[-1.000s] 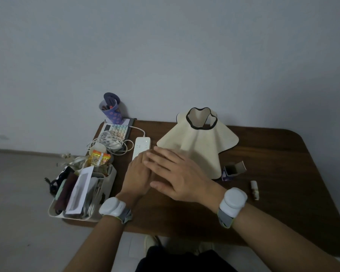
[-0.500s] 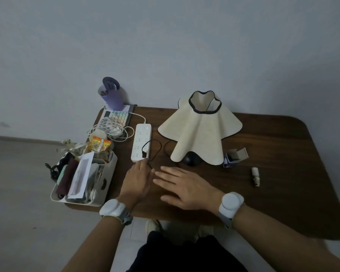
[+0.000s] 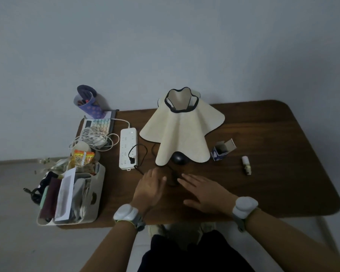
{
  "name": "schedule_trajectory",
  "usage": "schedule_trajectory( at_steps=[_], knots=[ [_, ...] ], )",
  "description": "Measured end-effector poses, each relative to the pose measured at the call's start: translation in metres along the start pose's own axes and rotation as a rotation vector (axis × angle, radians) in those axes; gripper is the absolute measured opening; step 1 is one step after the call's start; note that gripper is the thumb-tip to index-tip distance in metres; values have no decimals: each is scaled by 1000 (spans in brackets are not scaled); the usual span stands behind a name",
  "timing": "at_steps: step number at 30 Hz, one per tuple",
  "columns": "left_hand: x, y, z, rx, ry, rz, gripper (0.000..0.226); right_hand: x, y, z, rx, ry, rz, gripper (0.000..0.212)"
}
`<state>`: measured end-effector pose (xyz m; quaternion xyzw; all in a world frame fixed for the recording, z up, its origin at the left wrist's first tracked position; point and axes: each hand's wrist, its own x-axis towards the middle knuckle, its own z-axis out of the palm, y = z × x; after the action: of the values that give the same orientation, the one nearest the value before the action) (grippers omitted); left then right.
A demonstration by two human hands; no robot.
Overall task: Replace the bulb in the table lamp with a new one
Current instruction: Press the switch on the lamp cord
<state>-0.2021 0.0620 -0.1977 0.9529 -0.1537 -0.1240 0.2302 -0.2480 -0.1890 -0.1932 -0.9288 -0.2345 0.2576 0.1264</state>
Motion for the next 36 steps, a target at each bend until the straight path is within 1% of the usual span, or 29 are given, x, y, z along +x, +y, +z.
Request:
schedule_trajectory(
  at_steps=[3, 7, 11, 13, 16, 19, 21, 23, 26, 30, 34, 36],
  knots=[
    [6, 13, 14, 5, -7, 83, 41, -1, 14, 11, 40, -49, 59, 81],
    [19, 25, 35, 30, -92, 67, 44, 10, 25, 19, 67, -96, 113, 79],
    [31, 27, 59, 29, -189, -8, 52, 23, 31, 26, 86, -103, 167, 79],
    [37, 25, 72, 22, -210, -49, 53, 29, 33, 31, 96, -117, 185, 78],
    [44, 23, 84, 3, -166, -131, 51, 32, 34, 39, 118, -108, 214, 77],
    [49, 23, 92, 1, -105, -254, 51, 33, 34, 49, 128, -123, 232, 75],
    [51, 25, 96, 4, -99, -330, 56, 33, 34, 54, 111, -125, 231, 75],
    [53, 26, 96, 26, -130, -374, 58, 32, 36, 55, 70, -120, 211, 75],
    [55, 23, 95, 110, -193, -405, 58, 34, 39, 54, 54, -124, 205, 75],
    [56, 23, 95, 136, -220, -432, 55, 37, 40, 51, 51, -126, 208, 76],
    [59, 23, 89, 32, -267, -455, 47, 40, 36, 50, 7, -149, 192, 78],
    [58, 22, 85, -33, -295, -480, 47, 43, 33, 49, 3, -154, 197, 78]
  ],
)
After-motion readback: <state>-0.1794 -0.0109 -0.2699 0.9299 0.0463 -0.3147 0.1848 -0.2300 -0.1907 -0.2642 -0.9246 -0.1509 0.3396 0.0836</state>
